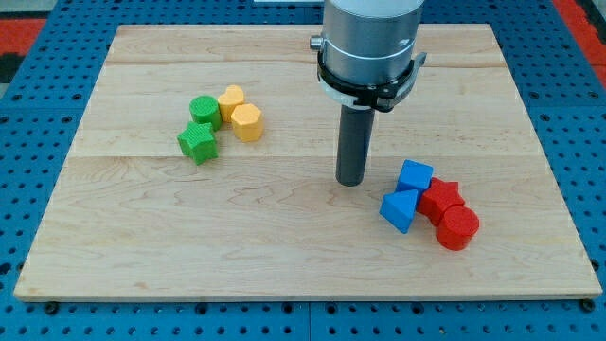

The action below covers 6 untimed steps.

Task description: Slightly push the green star into the green circle

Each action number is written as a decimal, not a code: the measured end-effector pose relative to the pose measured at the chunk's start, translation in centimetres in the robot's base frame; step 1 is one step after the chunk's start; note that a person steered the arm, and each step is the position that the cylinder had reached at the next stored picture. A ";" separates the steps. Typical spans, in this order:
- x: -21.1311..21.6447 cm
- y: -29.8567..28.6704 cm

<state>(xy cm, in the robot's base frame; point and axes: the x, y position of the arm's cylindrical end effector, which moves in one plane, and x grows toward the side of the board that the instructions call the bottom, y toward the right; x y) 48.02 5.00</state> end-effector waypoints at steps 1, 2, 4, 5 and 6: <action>0.0 0.0; 0.0 -0.7; -0.6 0.5; -1.1 -0.1; 0.9 -6.6</action>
<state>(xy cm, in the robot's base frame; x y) 48.92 -1.64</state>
